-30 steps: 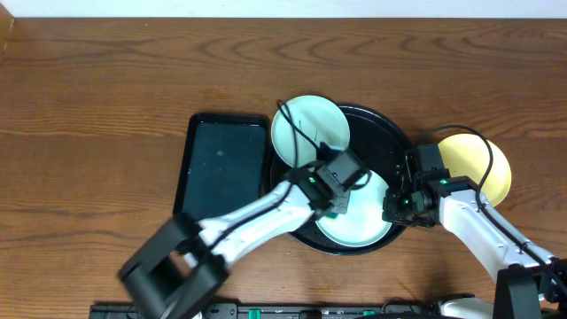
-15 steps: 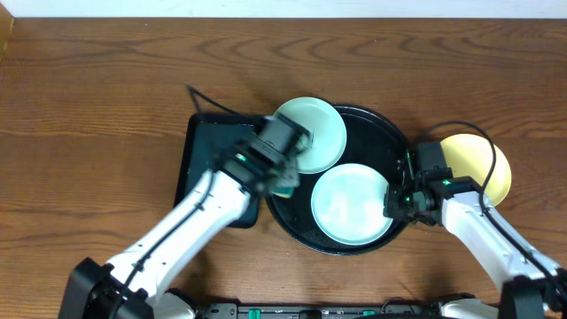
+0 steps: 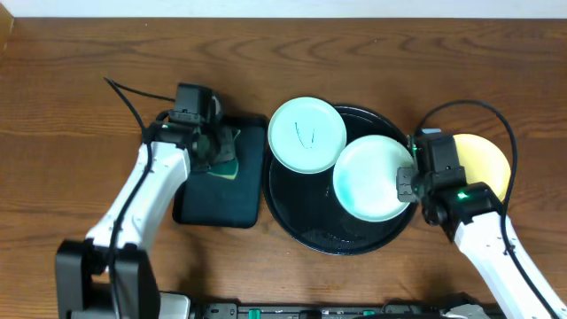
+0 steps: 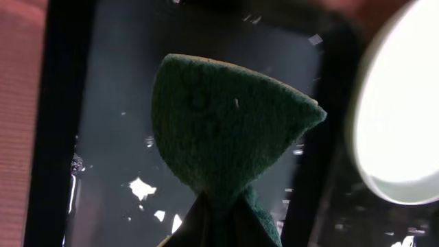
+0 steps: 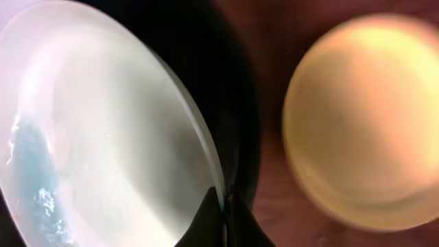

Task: Clean dirty plates on tray and stack at the side
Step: 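Lift the pale green plate with the right gripper onto the yellow plate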

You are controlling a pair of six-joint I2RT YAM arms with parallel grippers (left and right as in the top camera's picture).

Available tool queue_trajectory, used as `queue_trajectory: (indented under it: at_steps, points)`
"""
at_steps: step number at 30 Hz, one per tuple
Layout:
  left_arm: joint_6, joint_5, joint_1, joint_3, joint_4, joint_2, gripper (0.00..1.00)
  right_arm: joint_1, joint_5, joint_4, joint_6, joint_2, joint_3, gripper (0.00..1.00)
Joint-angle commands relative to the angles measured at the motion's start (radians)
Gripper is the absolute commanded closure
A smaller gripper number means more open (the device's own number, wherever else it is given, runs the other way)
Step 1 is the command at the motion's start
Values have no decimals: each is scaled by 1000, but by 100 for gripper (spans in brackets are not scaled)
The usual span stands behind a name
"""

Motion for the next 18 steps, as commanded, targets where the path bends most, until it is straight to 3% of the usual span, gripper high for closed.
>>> queue_trajectory:
  at_steps: [1, 10, 18]
  points:
    - [76, 51, 29, -12, 16, 58, 93, 92, 273, 5, -95, -27, 52, 99]
    - [126, 50, 30, -12, 70, 159, 92, 333, 686, 64, -238, -27, 68, 99]
    - [132, 42, 30, -12, 72, 172, 91, 536, 979, 330, -540, -27, 68, 99]
